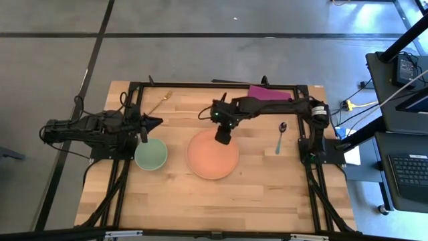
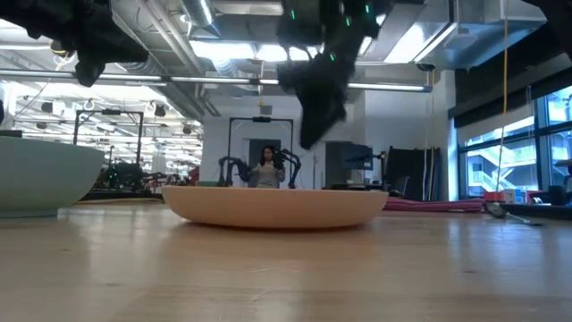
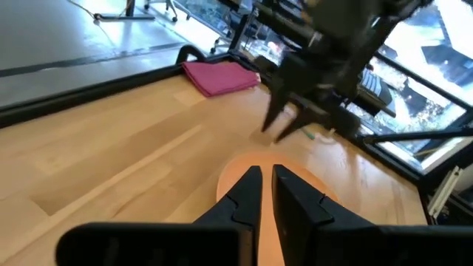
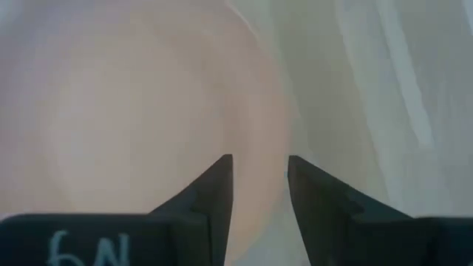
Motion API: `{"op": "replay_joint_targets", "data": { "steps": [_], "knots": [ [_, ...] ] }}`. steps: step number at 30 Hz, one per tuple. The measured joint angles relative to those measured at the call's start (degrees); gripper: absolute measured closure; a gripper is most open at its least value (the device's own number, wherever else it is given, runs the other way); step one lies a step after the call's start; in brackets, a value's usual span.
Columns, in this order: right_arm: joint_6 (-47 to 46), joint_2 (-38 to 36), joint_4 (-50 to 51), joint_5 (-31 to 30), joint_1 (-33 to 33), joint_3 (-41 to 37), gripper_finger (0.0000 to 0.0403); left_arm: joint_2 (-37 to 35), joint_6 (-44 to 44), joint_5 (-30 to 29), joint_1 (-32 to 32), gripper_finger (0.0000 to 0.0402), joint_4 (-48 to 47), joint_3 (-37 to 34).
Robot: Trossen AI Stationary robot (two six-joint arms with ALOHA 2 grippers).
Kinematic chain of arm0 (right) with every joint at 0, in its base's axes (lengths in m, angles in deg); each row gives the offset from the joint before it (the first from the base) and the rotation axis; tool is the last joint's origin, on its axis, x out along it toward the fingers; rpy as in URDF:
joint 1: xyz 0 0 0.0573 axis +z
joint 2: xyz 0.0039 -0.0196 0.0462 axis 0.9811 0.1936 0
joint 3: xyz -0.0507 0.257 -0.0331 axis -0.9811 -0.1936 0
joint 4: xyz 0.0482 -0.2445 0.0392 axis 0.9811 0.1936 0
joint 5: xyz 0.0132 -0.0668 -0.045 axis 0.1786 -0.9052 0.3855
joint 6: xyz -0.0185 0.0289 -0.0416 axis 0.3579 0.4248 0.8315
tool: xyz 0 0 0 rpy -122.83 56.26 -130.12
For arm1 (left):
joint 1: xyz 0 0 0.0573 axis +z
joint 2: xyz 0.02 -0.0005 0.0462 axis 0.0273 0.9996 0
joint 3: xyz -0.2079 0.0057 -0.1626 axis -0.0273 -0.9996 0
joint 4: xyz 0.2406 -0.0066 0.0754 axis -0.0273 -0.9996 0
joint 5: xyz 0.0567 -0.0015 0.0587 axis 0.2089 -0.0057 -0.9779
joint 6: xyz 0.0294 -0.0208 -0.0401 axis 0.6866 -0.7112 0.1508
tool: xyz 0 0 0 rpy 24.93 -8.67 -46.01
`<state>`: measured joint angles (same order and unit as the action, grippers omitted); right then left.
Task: Set table place
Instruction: Put the green on the orange plate
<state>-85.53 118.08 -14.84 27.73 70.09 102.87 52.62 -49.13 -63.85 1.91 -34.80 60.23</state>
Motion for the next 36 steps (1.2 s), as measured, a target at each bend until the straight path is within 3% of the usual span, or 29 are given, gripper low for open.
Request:
{"op": "replay_joint_targets", "data": {
  "steps": [8, 12, 19, 24, 30, 36],
  "knots": [
    [1.66, -0.04, 6.59, -0.72, 10.81, 10.1, 0.0272, 0.0, 1.64, -0.33, 0.0, 0.0384, 4.2, 0.02],
    [-0.19, -0.09, 8.88, -6.43, 17.72, 10.68, 0.0272, 0.0, -1.07, -0.27, -0.01, 0.0384, 3.08, 0.02],
    [-8.74, -0.04, 12.49, -17.69, 28.86, 8.67, 0.0272, 0.6, -13.61, 5.04, 0.01, 0.0377, -6.82, 0.02],
    [-12.16, -0.07, 13.64, -22.55, 34.99, 8.1, 0.0272, 2.28, -19.76, 8.09, 0.0, 0.0377, -15.46, -0.86],
    [-12.23, -0.07, 13.47, -28.99, 38.63, 8.12, 0.0272, 4.93, -19.99, 10.29, 0.01, 0.0372, -8.08, -6.99],
    [-11.73, -0.07, 13.31, -30.19, 39.02, 8.12, 0.0272, 7.58, -23.86, 16.07, -0.01, 0.0327, -1.14, -11.97]
  ]
}}
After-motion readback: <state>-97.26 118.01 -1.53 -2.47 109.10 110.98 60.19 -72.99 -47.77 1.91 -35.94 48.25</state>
